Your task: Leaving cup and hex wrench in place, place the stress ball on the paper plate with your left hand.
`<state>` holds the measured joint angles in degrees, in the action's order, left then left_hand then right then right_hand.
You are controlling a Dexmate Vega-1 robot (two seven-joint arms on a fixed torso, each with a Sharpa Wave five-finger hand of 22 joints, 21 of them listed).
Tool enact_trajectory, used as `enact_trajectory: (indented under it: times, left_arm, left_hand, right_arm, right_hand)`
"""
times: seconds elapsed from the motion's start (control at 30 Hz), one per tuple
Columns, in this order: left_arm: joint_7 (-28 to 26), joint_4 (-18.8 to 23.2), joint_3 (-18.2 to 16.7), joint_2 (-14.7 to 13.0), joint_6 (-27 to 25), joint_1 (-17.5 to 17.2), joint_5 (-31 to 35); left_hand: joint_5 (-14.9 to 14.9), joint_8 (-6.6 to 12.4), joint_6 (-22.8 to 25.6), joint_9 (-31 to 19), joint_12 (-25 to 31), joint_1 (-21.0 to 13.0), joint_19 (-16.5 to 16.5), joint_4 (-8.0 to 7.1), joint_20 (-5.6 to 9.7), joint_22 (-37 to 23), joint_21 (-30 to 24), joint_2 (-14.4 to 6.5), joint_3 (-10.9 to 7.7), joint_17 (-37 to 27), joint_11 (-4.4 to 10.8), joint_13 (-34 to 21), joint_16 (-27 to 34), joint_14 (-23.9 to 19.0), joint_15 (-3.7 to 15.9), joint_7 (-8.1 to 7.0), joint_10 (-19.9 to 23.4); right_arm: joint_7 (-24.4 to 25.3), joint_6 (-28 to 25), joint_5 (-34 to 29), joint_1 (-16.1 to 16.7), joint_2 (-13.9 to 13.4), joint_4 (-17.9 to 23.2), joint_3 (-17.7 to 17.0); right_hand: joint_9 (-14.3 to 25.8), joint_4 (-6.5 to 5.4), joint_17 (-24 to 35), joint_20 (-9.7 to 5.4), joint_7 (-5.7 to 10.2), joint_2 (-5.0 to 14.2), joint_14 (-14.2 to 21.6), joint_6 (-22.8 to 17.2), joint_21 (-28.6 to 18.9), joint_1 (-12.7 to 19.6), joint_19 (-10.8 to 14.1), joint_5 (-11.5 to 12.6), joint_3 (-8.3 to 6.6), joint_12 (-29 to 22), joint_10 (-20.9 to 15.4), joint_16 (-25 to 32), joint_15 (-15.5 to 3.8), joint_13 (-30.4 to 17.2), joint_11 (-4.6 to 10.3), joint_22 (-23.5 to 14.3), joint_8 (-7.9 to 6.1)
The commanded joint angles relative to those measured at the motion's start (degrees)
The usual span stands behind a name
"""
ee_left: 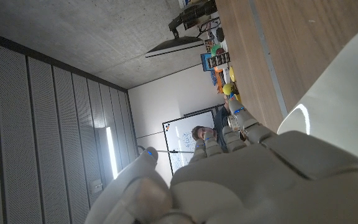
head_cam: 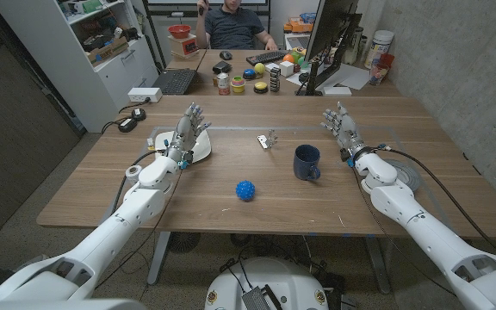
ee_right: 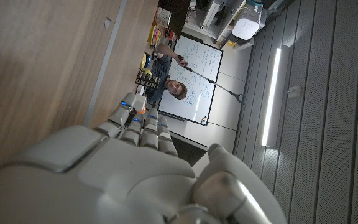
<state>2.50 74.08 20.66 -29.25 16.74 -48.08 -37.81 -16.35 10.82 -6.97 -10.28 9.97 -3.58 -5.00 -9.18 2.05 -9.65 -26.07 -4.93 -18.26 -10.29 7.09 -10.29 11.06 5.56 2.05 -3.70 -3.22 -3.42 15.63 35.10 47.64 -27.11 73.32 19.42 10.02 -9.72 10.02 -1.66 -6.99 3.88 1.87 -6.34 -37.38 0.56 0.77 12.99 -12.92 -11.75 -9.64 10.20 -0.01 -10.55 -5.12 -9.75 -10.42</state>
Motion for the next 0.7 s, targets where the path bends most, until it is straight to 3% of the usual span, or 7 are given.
enact_trajectory:
  times: [0.03, 0.3, 0.43, 0.7]
  left_arm:
    - [0.0, 0.3, -0.7, -0.3, 1.0, -0.1, 0.6]
    - [0.9, 0.1, -0.8, -0.5, 2.6, 0.0, 1.7]
    - [1.4, -0.2, -0.5, -1.0, 4.6, 0.4, 3.8]
    - [2.3, -1.8, 0.6, -1.6, 10.2, 2.2, 9.9]
  left_hand:
    - [-0.2, 0.31, -0.5, -0.2, 0.3, -0.1, -0.6, 0.10, 7.71, -0.2, -0.2, -1.7, -0.38, -0.1, 0.35, -0.1, 0.3, 0.5, 6.00, -0.04, 0.0]
    - [-0.3, 0.41, -0.3, -0.1, 0.4, -0.2, -0.7, 0.22, 7.70, -0.2, 0.1, -1.6, -0.39, 0.0, 0.49, -0.1, 0.3, 0.3, 6.08, -0.30, 0.2]
    - [-0.5, 0.66, 0.5, -0.1, 0.5, -0.9, -1.3, 0.71, 7.53, -0.1, 0.4, -1.4, -0.57, 0.1, 0.69, -0.1, 0.4, -0.2, 6.13, -1.22, 0.8]
    - [-0.8, 0.82, 1.0, -0.1, 0.5, -3.3, -1.5, 2.17, 7.17, -0.1, 1.1, -1.7, -1.71, 0.3, 0.73, 0.0, 0.2, -0.5, 5.79, -1.41, 1.3]
  right_arm:
    - [-3.9, -2.4, -5.9, 1.3, 5.1, 0.0, -6.4]
    - [-5.7, -3.0, -8.7, 2.3, 7.5, 0.3, -9.5]
    - [-6.4, -2.5, -10.0, 2.8, 8.2, 0.5, -10.4]
    - [-7.1, -1.9, -11.5, 3.8, 8.9, 1.6, -11.9]
  right_hand:
    - [0.3, -0.02, 0.2, -3.37, -0.42, 3.44, 0.4, 0.1, -0.1, 0.1, 0.2, 0.3, -0.27, -0.2, -0.5, 0.5, -0.02, -0.1, 0.01, -0.1, -0.29]
    - [0.3, -0.02, 0.2, -3.40, -0.44, 3.48, 0.4, 0.1, 0.0, 0.1, 0.2, 0.4, -0.22, -0.3, -0.5, 0.5, -0.07, -0.1, -0.05, -0.1, -0.29]
    - [0.3, -0.02, 0.2, -3.33, -0.48, 3.52, 0.4, 0.1, 0.1, 0.1, 0.3, 0.4, -0.20, -0.3, -0.5, 0.5, -0.02, -0.1, -0.03, -0.1, -0.30]
    - [0.3, -0.02, 0.2, -3.36, -0.35, 3.57, 0.4, 0.1, 0.3, 0.1, 0.3, 0.4, -0.15, -0.3, -0.6, 0.4, -0.05, -0.1, 0.00, -0.1, -0.29]
